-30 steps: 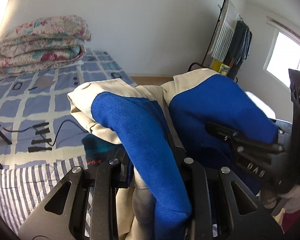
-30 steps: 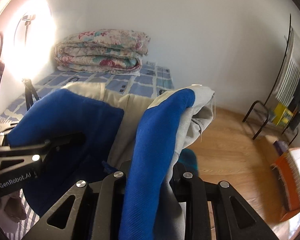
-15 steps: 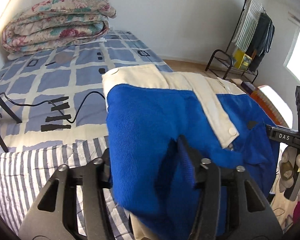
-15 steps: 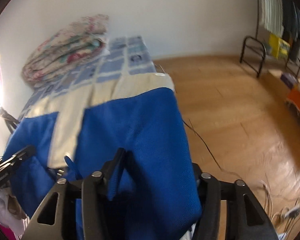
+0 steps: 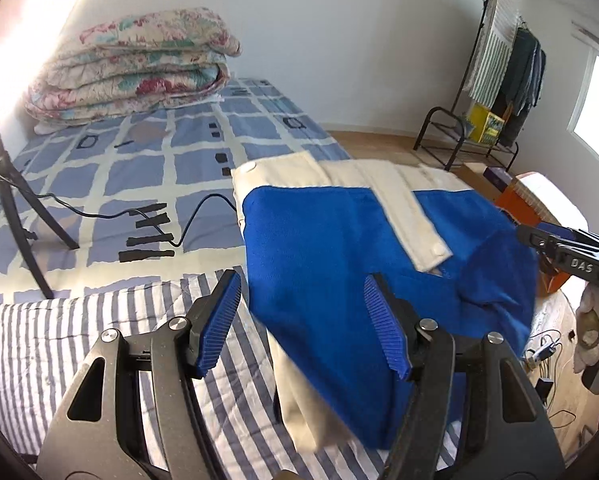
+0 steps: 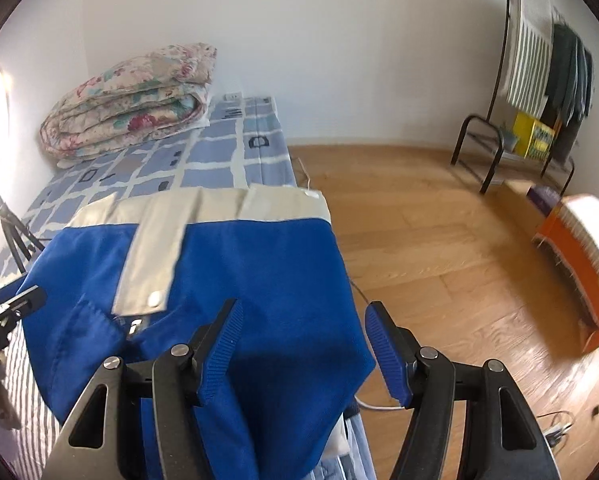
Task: Fold large clothes
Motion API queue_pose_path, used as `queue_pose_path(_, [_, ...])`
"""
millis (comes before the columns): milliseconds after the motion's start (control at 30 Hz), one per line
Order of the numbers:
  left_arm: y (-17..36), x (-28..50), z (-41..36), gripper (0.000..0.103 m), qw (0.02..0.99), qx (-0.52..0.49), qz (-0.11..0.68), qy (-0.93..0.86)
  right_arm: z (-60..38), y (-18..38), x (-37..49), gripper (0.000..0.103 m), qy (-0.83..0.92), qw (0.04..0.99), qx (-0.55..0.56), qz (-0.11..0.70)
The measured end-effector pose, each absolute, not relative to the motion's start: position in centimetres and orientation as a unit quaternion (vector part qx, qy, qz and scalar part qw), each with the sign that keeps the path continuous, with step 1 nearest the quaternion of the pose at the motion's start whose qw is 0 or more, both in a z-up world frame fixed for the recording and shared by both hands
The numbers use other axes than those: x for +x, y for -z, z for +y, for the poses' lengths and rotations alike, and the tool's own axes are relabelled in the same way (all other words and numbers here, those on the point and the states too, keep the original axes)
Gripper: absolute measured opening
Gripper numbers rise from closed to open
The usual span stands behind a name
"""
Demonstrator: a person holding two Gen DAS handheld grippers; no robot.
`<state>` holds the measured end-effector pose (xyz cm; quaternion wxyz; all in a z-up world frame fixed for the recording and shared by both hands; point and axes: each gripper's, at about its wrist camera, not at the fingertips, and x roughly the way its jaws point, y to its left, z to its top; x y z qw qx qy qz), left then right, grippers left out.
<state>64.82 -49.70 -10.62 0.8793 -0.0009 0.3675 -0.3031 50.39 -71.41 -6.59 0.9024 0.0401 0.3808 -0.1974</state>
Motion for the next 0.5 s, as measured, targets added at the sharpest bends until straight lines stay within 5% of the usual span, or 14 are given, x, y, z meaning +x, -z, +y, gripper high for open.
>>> queue_pose_path(500, [-0.2, 49.8, -40.1, 0.067, 0.894, -0.007, 0.304, 0.328, -59.7, -3.1, 38.7, 0.066, 0.185, 0.929, 0.01, 0.321])
